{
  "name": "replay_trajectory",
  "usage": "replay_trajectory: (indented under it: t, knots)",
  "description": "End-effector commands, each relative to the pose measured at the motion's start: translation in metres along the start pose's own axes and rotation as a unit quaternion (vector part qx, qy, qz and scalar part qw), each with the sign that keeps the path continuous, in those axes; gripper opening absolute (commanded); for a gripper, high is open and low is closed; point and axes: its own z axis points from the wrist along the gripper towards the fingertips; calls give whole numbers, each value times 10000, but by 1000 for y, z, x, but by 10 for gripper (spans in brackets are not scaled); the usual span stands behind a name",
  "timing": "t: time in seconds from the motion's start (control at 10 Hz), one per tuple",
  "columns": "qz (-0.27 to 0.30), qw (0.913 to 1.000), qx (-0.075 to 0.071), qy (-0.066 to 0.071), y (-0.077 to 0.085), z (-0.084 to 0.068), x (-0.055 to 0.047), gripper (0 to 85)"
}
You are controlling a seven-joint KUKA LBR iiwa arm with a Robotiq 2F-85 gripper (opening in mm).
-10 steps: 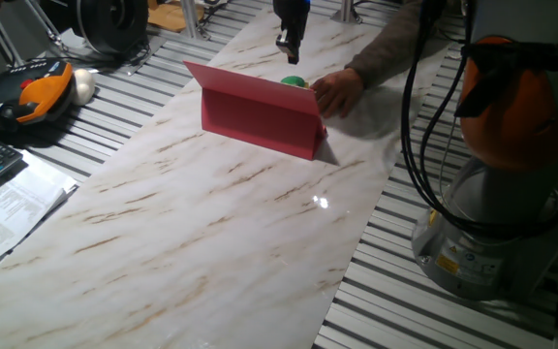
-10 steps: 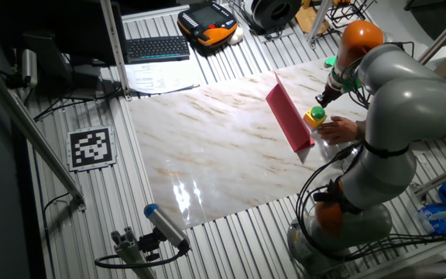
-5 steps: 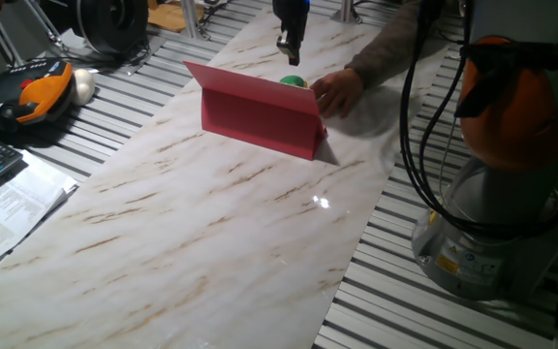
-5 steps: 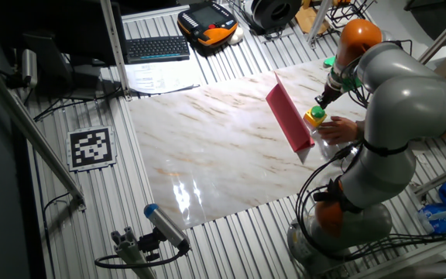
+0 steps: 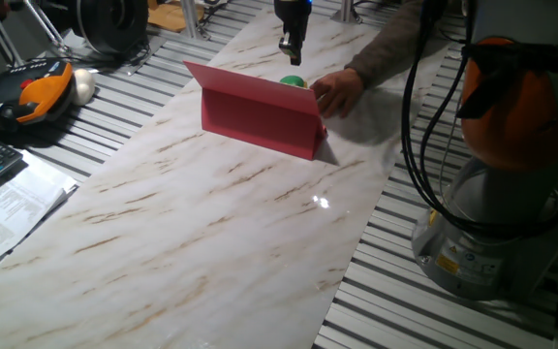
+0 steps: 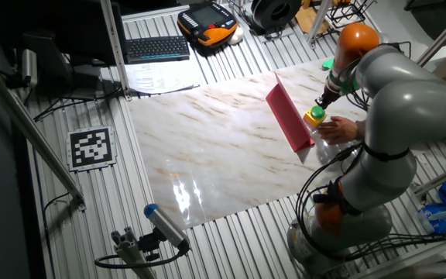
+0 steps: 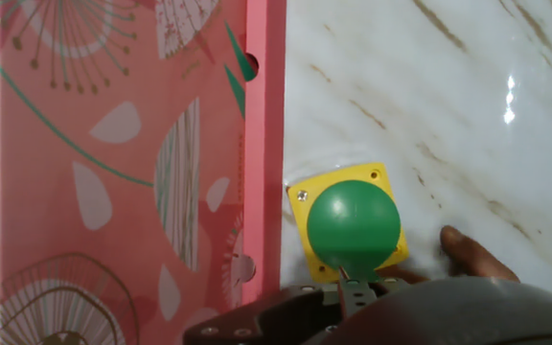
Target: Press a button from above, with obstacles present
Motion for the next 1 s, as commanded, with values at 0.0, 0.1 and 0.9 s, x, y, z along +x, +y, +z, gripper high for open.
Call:
replay_trajectory:
  t: [0.0, 0.1, 0.9]
  knots:
    - [6, 9997, -123, -192, 0, 0, 0, 0]
    - [-16, 9996, -115, -260, 0, 0, 0, 0]
    - [230, 9997, -77, 78, 13, -48, -2, 0]
